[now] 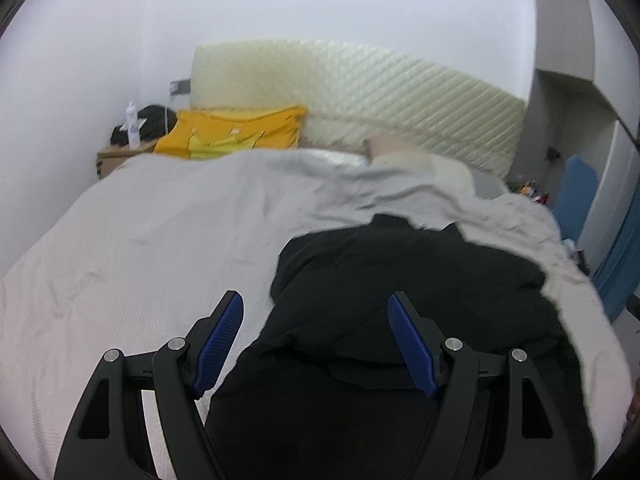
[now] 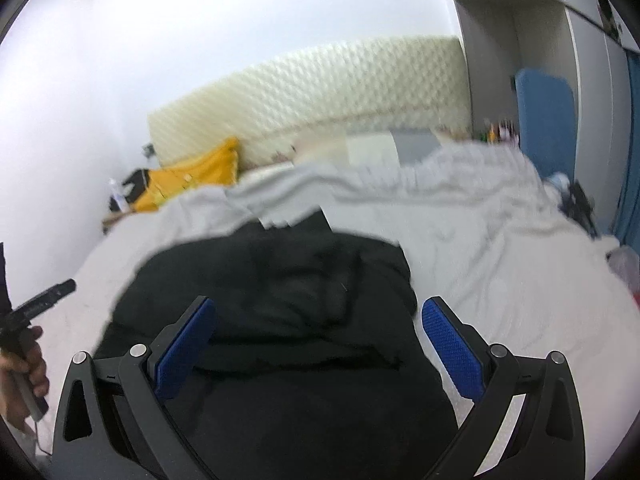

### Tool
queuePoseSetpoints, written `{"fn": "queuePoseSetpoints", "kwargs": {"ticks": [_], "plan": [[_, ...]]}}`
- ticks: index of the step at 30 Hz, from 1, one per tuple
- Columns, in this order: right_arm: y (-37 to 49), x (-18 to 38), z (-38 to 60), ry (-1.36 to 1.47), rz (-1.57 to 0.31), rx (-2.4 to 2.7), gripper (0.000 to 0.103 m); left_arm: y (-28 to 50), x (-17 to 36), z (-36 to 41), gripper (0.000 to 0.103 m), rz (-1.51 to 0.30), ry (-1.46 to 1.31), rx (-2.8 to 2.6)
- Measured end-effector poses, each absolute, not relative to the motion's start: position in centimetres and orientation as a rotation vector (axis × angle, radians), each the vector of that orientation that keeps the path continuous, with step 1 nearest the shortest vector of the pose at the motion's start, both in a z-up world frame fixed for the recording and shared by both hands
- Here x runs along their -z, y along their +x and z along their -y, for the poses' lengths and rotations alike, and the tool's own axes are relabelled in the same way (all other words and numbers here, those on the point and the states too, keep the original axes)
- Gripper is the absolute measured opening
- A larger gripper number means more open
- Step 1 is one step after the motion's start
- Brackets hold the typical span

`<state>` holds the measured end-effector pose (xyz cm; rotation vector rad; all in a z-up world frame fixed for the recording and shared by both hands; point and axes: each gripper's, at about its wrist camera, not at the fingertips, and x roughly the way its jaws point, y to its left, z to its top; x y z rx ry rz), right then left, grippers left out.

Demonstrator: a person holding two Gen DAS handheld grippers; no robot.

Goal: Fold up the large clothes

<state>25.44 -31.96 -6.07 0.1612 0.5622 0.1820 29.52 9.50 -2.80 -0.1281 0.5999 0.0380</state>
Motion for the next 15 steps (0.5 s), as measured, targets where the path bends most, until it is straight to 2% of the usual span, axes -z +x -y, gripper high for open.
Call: {"fn": "queuePoseSetpoints", "kwargs": {"ticks": [8, 15], "plan": [[19.6, -4.8, 29.9, 0.134, -0.425, -0.22, 0.102, 22.9, -8.7, -7.6, 0.075, -0.459, -0.13, 0.024], [13.1, -11.4, 29.3, 0.126, -0.326, -0.253, 0.102, 15.8, -17.0, -6.0, 0.075, -0.367, -0.098, 0.063]]}}
